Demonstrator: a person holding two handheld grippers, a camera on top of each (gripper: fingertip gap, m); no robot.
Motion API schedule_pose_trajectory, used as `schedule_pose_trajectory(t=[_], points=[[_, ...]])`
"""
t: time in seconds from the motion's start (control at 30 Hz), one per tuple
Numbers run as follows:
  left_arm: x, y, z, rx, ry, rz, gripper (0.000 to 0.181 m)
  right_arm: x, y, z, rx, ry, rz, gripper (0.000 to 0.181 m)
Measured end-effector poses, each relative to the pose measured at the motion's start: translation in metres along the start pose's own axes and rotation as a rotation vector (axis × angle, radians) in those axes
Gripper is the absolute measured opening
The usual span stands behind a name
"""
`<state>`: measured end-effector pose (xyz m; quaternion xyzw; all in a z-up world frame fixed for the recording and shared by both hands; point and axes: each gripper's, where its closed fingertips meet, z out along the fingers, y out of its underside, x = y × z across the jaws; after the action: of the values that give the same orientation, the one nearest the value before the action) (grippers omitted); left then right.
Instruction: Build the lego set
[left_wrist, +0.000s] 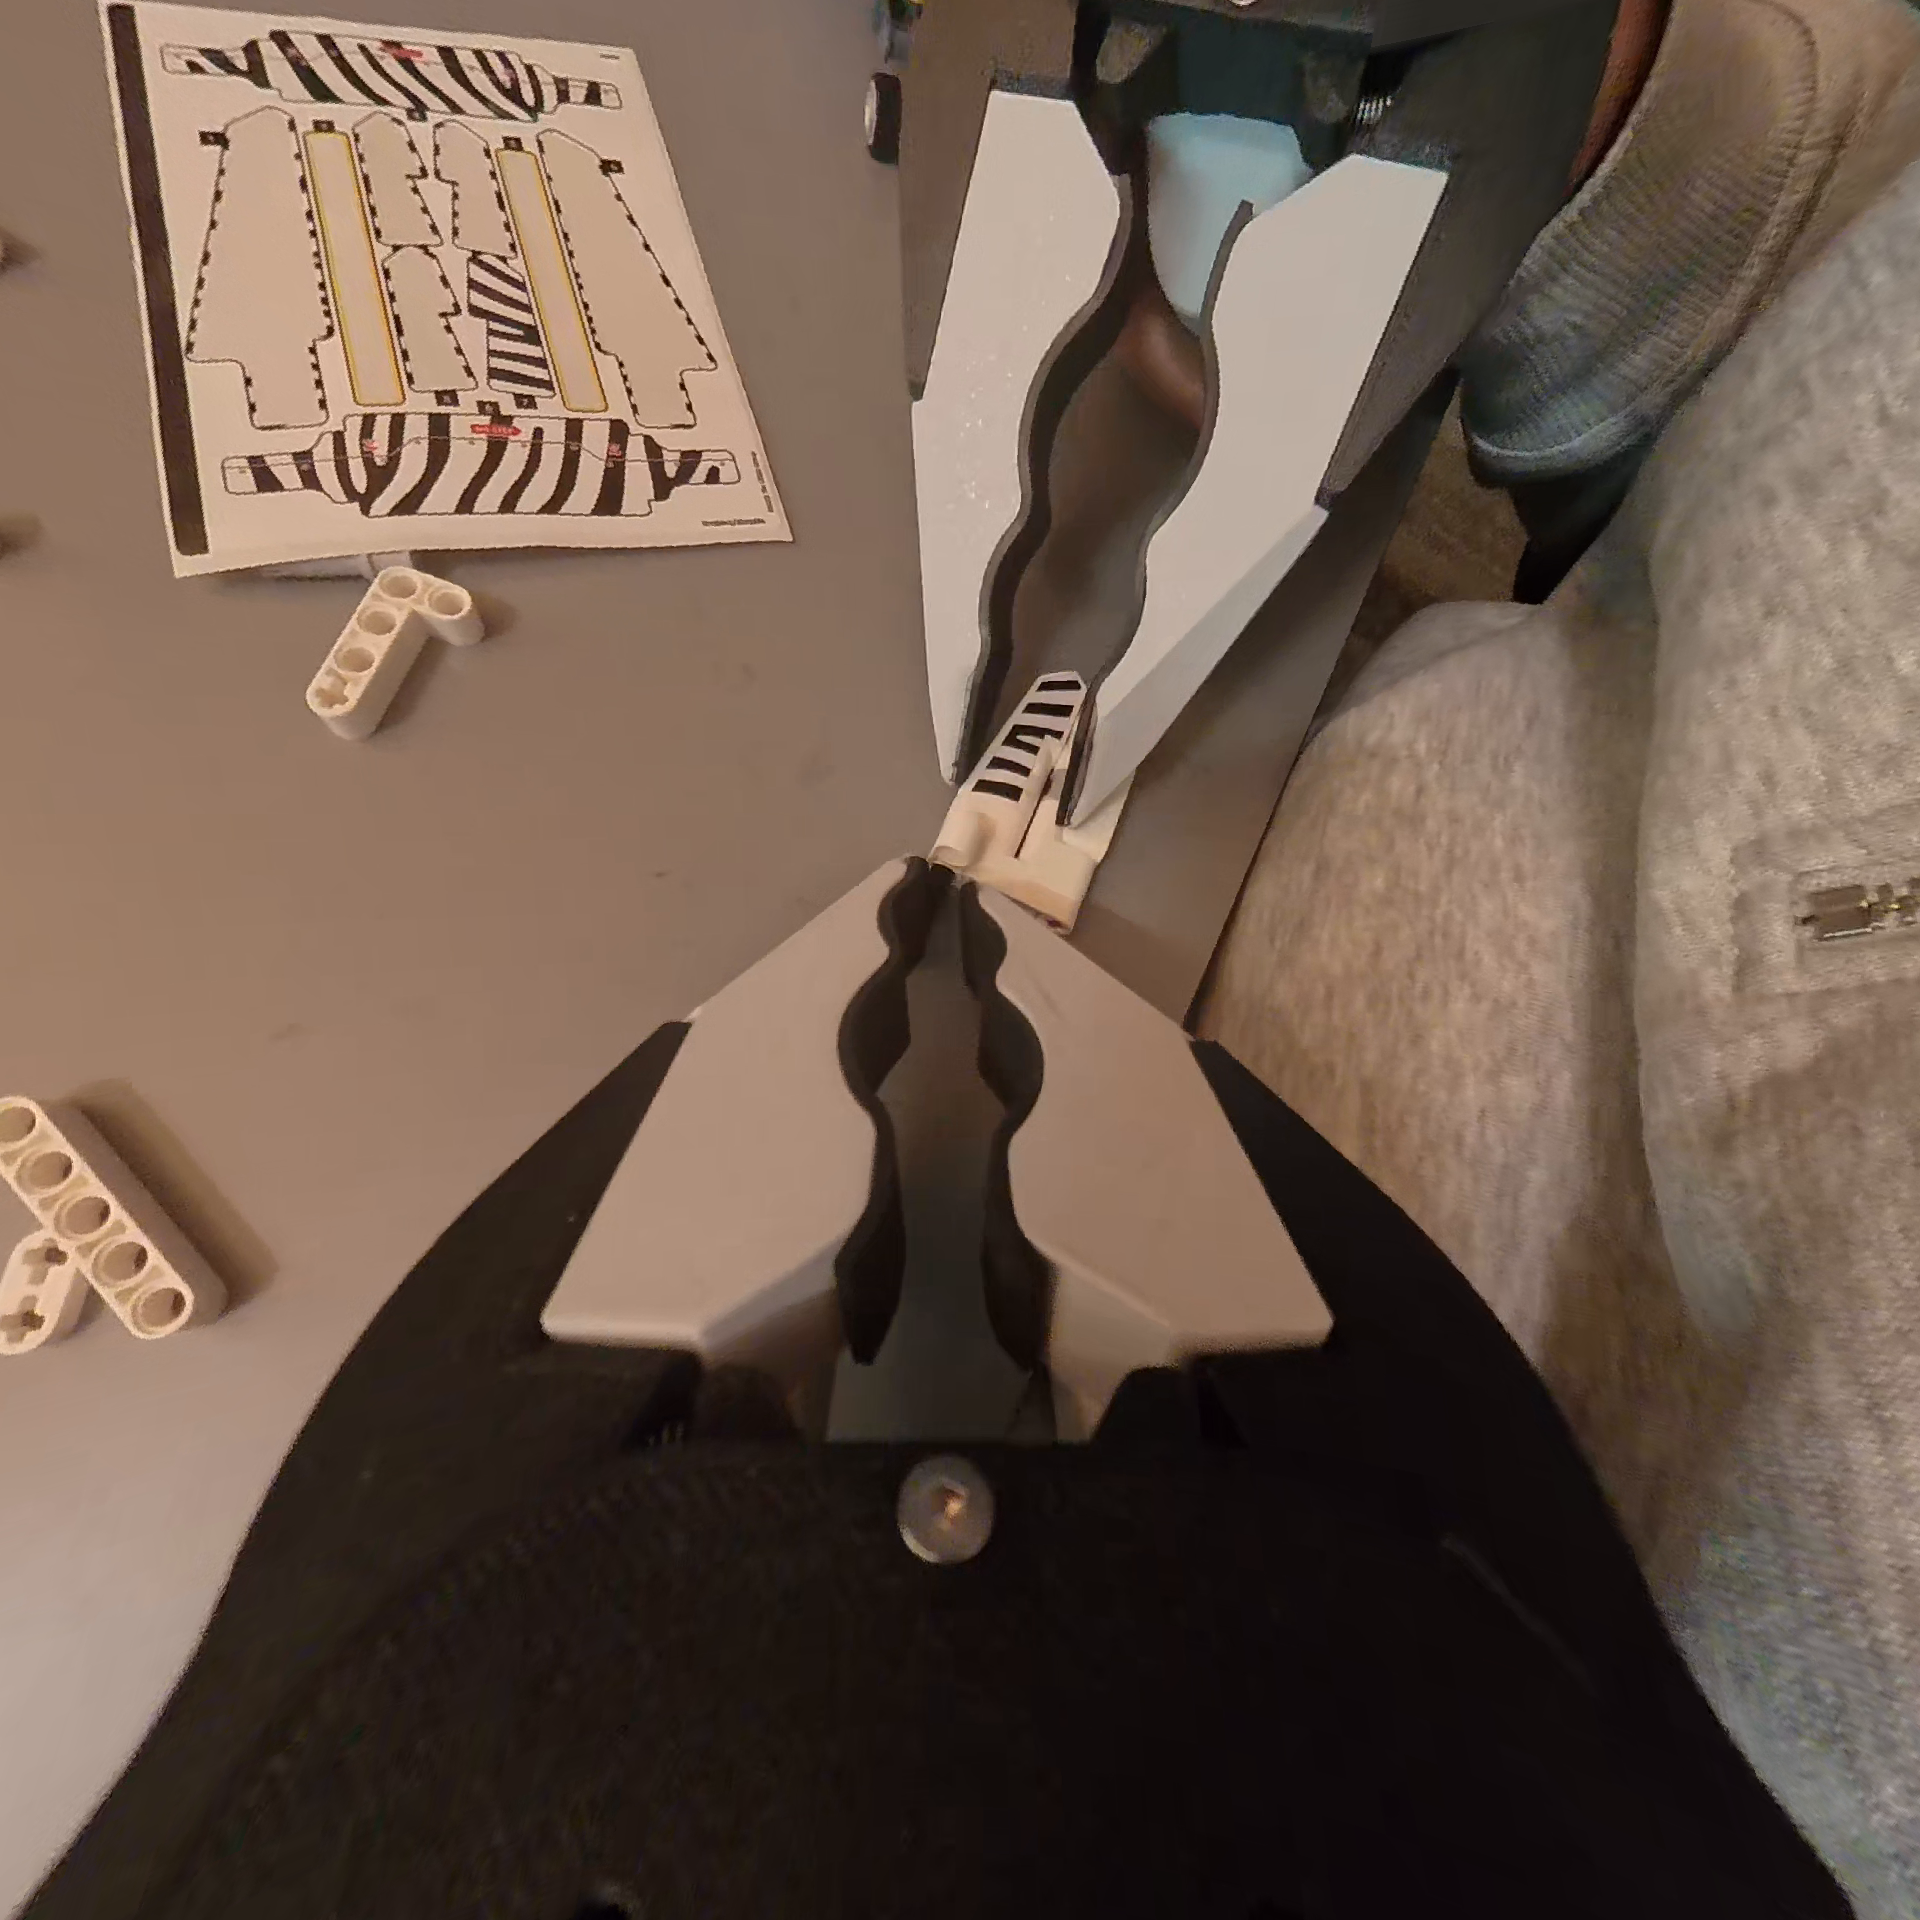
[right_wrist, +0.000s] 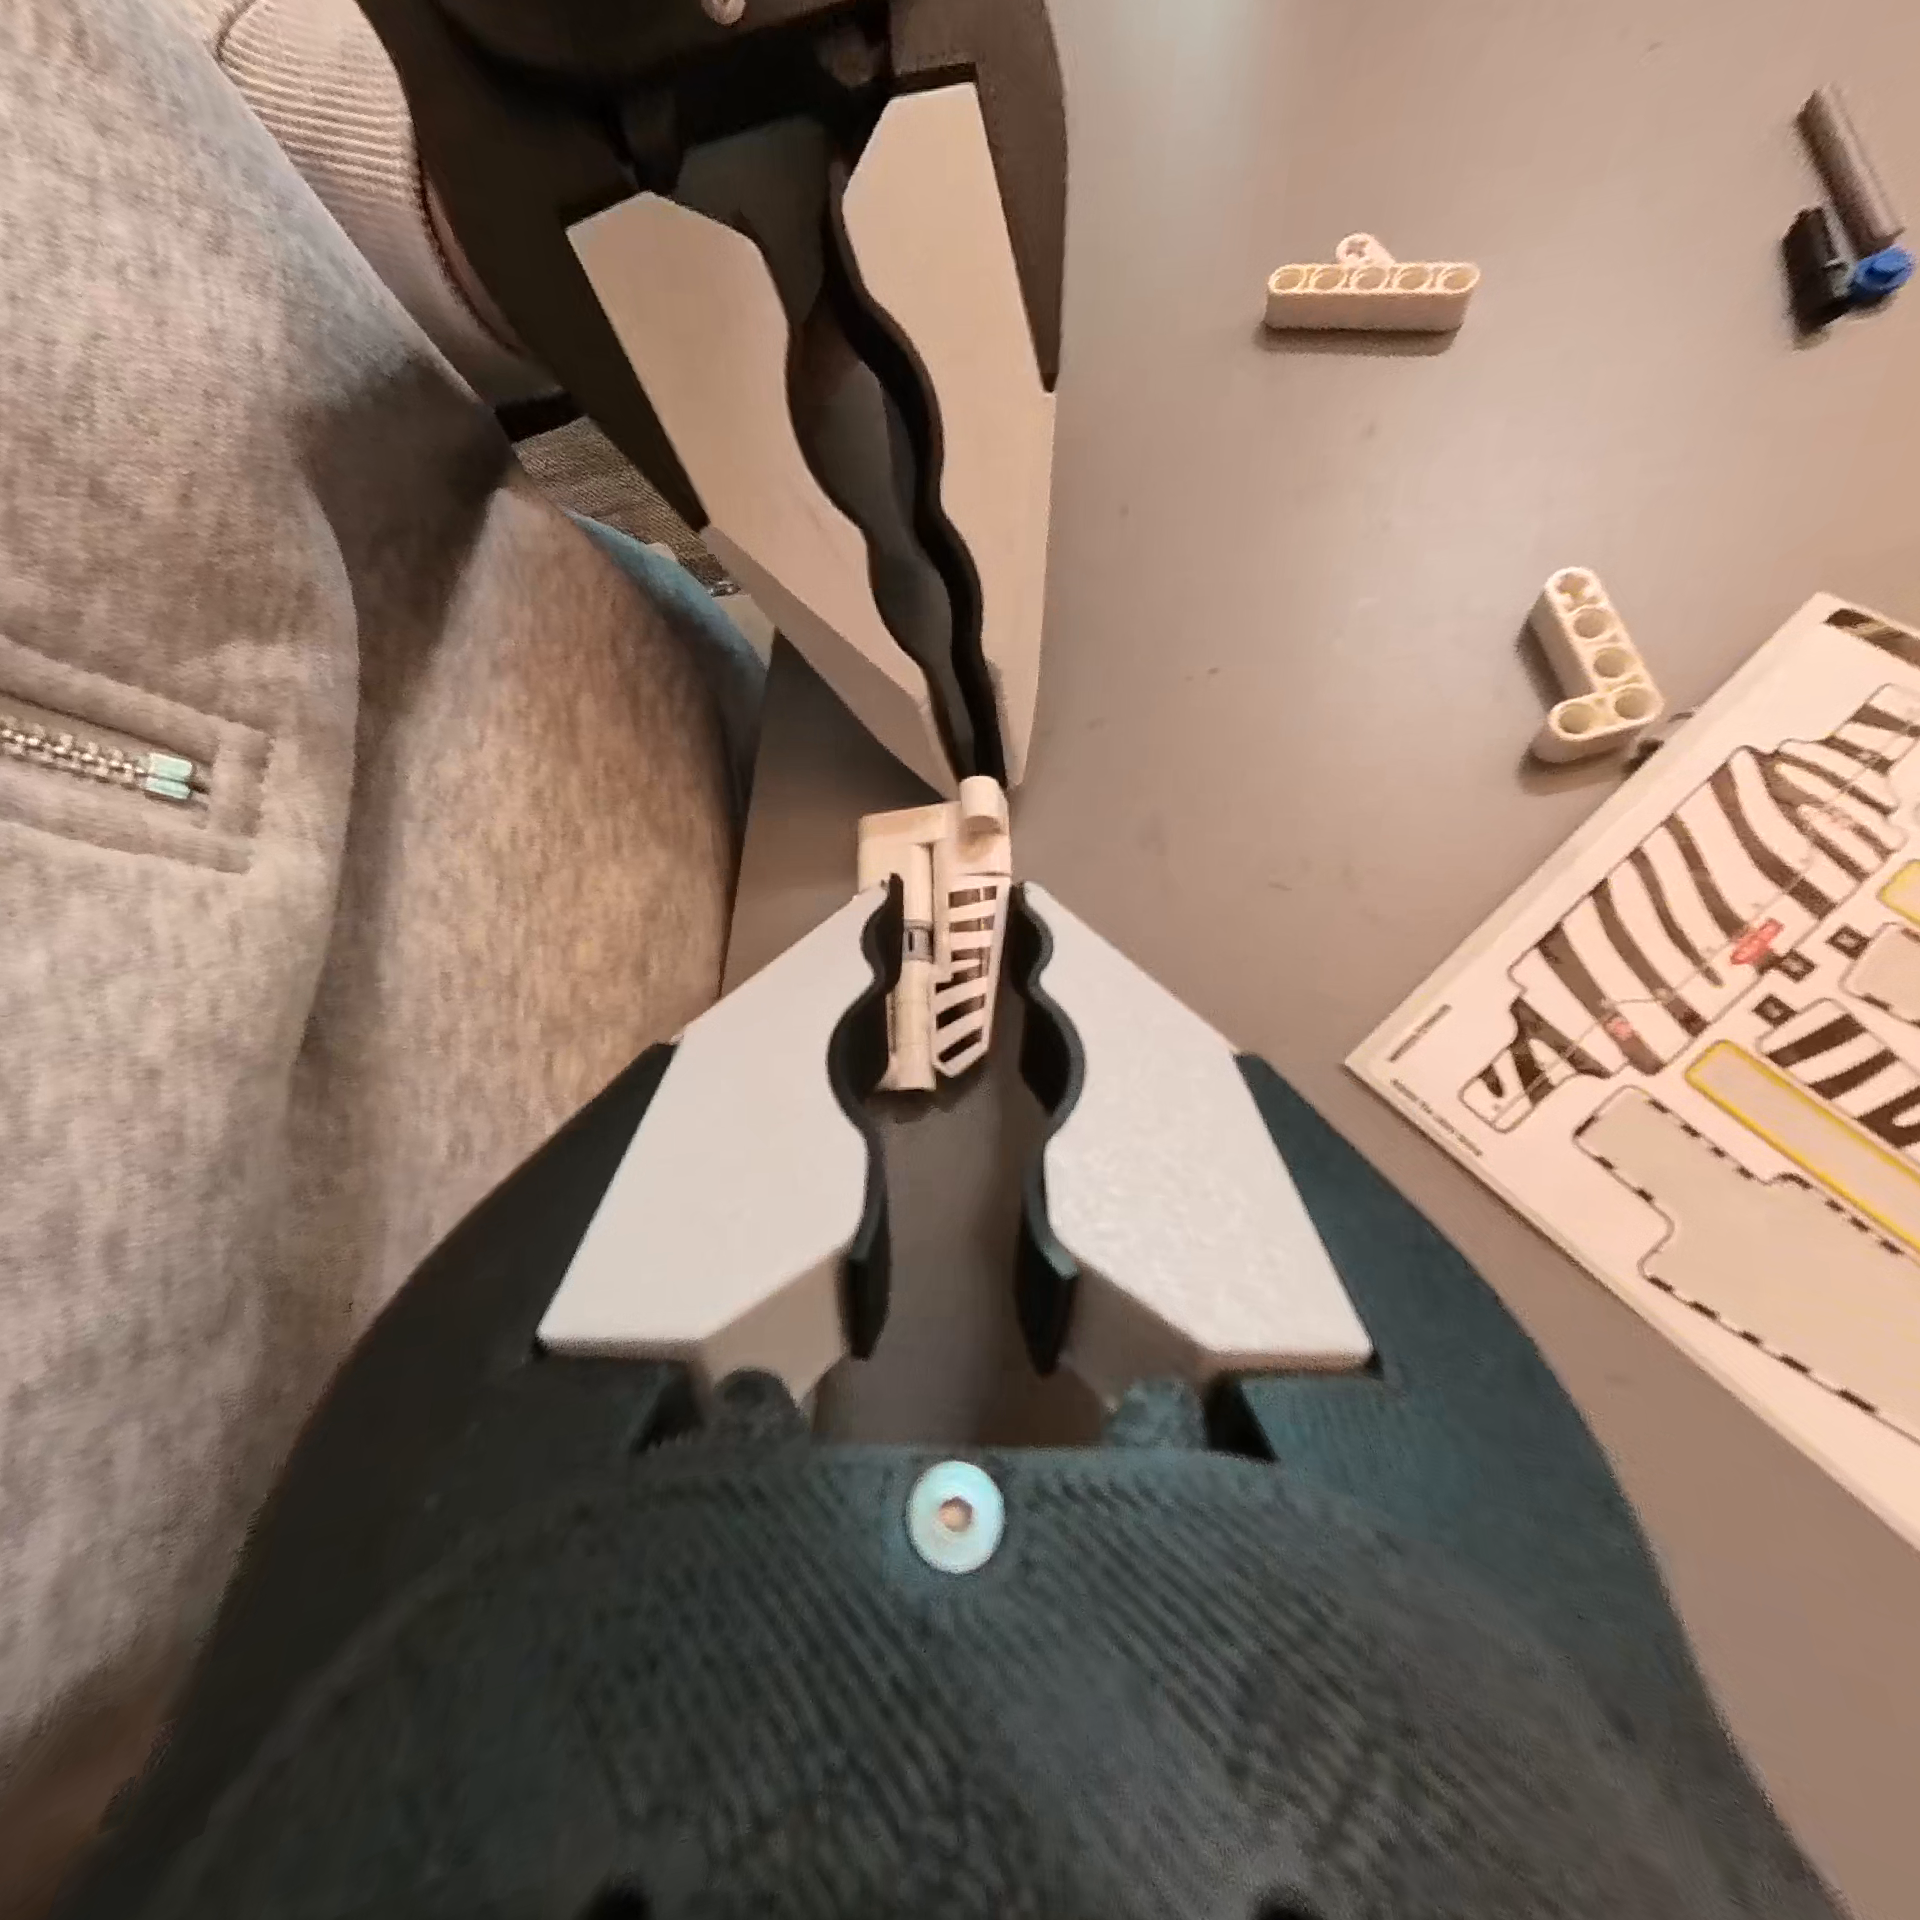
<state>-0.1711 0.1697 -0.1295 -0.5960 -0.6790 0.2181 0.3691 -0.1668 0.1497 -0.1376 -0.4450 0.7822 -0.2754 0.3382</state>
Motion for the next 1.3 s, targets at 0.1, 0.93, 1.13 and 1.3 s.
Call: schedule_pose_trajectory(t=[0.1,0.93,1.13,1.3], points=[[0.000,0.002,-0.001,-0.008,0.004,-0.004,0.017,-0.004,0.002,-0.003,0.003,0.002,0.014,0.019],[0.002,-0.009,0.003,0.037,0.217,-0.405,0.008,-0.023,0.011,-0.019,0.004,0.055,-0.078,0.018],[0.000,-0.011,0.005,0.074,0.198,-0.463,0.007,-0.023,0.011,-0.020,0.005,0.091,-0.150,0.017],[-0.003,-0.013,0.004,0.115,0.172,-0.461,0.002,-0.020,0.011,-0.021,0.006,0.136,-0.192,0.011]])
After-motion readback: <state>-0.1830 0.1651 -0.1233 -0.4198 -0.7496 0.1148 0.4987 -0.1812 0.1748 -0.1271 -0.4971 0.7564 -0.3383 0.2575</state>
